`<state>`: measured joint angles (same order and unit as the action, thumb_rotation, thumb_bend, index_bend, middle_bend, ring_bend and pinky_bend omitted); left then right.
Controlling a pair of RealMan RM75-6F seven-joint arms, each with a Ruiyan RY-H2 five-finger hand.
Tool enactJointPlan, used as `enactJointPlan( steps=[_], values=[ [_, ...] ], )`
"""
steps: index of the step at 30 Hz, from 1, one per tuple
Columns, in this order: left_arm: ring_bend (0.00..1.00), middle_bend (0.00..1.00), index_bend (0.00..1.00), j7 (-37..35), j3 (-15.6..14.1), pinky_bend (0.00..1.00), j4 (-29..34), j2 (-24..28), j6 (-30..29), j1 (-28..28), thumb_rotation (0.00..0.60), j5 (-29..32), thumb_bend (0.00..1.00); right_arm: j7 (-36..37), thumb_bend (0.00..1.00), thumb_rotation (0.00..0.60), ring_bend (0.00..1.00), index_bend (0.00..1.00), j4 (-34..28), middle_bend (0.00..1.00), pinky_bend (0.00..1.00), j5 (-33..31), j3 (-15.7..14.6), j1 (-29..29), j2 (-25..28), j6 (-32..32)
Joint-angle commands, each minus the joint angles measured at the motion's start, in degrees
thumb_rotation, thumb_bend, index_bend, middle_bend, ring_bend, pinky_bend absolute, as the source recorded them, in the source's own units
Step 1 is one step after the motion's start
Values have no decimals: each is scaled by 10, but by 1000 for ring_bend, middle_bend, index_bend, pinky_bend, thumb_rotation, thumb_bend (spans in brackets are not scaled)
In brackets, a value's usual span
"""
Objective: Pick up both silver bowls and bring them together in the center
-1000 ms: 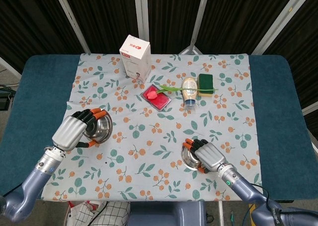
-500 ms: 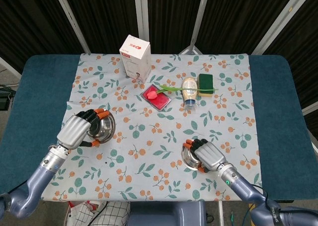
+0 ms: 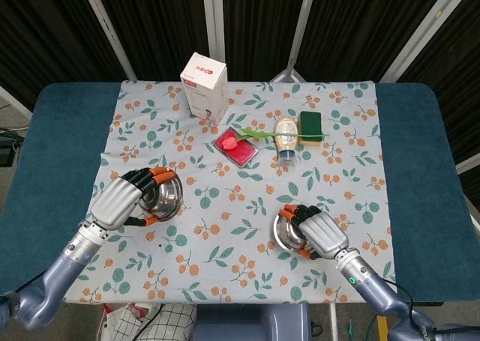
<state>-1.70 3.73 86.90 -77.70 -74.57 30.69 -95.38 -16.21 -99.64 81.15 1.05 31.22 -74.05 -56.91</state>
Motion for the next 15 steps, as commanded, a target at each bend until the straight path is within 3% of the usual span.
enactJointPlan(
  steps=[1,5,9,13,15],
  values=[
    [536,632,467,-42,-1,753,-15,-17,-37,0,600,-30,369,98,335,600,1000,1000,-16,970,1000,27,19,-15,25,-44],
    [533,629,460,-93,0,753,-38,-42,-79,2,600,-62,362,282,335,600,1000,1000,-10,971,1000,36,44,-20,38,-65],
    [531,629,458,-170,7,753,-70,-85,-137,4,600,-85,354,539,335,600,1000,1000,-12,972,1000,5,72,-22,52,-47],
    [532,628,458,-214,18,753,-102,-129,-190,5,600,-99,353,782,338,600,1000,1000,-19,971,1000,-44,95,-7,85,47],
    [532,626,458,-221,25,753,-118,-147,-210,7,600,-106,353,867,340,600,1000,1000,-9,971,1000,-46,100,5,99,98]
  ],
)
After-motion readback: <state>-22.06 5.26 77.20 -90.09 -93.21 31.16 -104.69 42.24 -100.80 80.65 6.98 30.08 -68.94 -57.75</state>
